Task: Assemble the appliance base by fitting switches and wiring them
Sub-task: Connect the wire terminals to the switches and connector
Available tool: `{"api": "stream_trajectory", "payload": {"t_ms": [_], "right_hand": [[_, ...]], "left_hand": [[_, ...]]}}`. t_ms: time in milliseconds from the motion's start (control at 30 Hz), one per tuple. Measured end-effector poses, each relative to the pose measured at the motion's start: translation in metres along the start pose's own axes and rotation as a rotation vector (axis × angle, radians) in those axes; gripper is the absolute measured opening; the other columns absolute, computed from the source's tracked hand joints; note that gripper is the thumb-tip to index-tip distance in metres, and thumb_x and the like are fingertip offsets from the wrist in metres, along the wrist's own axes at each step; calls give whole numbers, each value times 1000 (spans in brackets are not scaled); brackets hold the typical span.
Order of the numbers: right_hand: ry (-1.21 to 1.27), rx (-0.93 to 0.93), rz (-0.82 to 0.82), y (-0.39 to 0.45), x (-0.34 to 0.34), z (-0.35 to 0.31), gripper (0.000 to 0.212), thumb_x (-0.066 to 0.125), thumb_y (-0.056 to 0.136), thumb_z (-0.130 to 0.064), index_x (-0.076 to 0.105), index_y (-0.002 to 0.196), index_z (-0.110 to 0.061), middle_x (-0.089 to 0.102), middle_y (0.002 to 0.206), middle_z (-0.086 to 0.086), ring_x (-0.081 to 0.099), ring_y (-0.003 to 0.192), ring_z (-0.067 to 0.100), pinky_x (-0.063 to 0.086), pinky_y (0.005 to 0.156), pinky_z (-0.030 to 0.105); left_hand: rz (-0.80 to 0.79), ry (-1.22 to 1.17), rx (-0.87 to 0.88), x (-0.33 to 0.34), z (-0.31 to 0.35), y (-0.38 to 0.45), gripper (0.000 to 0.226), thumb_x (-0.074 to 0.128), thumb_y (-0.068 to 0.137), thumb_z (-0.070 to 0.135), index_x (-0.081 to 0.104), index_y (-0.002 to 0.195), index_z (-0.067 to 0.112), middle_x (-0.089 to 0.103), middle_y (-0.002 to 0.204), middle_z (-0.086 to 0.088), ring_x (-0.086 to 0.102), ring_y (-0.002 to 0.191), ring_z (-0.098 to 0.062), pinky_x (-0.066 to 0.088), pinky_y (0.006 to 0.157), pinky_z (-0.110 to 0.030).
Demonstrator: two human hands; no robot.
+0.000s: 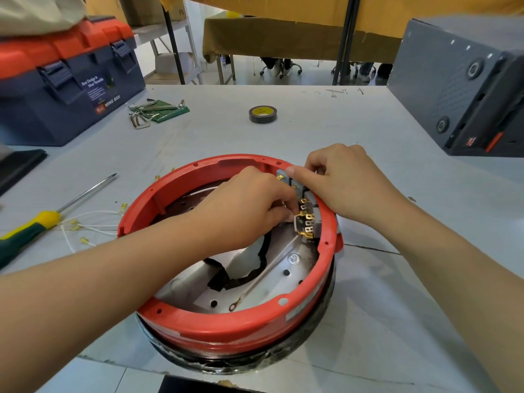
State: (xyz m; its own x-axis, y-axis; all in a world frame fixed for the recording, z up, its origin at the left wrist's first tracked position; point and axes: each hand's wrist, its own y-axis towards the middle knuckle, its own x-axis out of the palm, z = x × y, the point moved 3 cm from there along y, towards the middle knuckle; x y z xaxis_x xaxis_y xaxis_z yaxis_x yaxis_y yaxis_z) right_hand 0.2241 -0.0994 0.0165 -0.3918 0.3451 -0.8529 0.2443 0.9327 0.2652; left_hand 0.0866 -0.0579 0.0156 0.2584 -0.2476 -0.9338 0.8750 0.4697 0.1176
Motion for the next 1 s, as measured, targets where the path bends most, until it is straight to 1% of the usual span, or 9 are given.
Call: {"api": "stream_trajectory", "payload": {"t_ms": [100,233,333,400,467,667,800,900,1000], "right_hand": [[1,14,-8,0,0,0,44,50,91,-50,55,61,-18,53,57,-1,45,58,11,43,71,33],[17,28,-6,0,0,0,44,50,90,-50,51,57,-21,55,59,1,46,59,14,46,79,36],[22,28,1,-1,1,0,44,51,90,-51,52,58,-21,53,59,0,45,58,13,45,74,35],[24,28,4,-1,0,0,43,51,90,-50,54,59,-20,54,58,-1,46,59,12,44,69,34],[18,26,4,-1,0,0,43,51,91,-49,57,61,-18,52,56,-2,46,60,12,43,66,33],[21,24,10,-1,2,1,43,51,90,-49,58,63,-17,50,56,-1,45,58,13,39,59,30],[24,25,10,-1,1,1,42,51,90,-49,60,65,-16,49,55,-2,45,58,12,35,52,28],[8,15,9,-1,1,1,42,51,91,-48,62,68,-14,49,55,-3,44,59,12,37,56,30],[13,18,2,-1,1,1,43,50,91,-49,63,69,-15,51,58,-2,46,59,13,39,57,30]], "left_hand": [[0,9,-23,-6,3,-3,15,61,87,20,72,95,25,67,72,7,54,65,-2,49,68,-34],[53,-73,2,-15,9,-9,14,61,82,13,69,82,24,62,60,5,56,61,-7,47,63,-28],[-11,-147,-4,-15,14,-12,9,65,82,15,71,79,20,62,57,0,56,58,-10,43,57,-21],[-53,-192,-33,-11,15,-12,4,68,81,18,73,81,19,61,55,3,54,53,-5,38,52,-14],[-60,-207,-58,-8,17,-10,4,71,80,21,73,81,18,59,53,6,52,51,-2,35,52,-10],[-44,-133,-58,0,22,-6,9,69,78,28,67,71,22,51,51,9,47,52,-4,32,55,-13],[-42,-150,-65,0,21,-7,11,66,73,34,66,67,24,51,51,7,46,52,-6,38,57,-20],[-36,-150,-76,1,20,-7,12,68,73,34,66,66,25,50,50,8,45,51,-4,42,60,-25],[-33,-146,-72,1,19,-7,13,72,75,33,68,67,24,50,49,9,46,52,-3,40,58,-24]]}}
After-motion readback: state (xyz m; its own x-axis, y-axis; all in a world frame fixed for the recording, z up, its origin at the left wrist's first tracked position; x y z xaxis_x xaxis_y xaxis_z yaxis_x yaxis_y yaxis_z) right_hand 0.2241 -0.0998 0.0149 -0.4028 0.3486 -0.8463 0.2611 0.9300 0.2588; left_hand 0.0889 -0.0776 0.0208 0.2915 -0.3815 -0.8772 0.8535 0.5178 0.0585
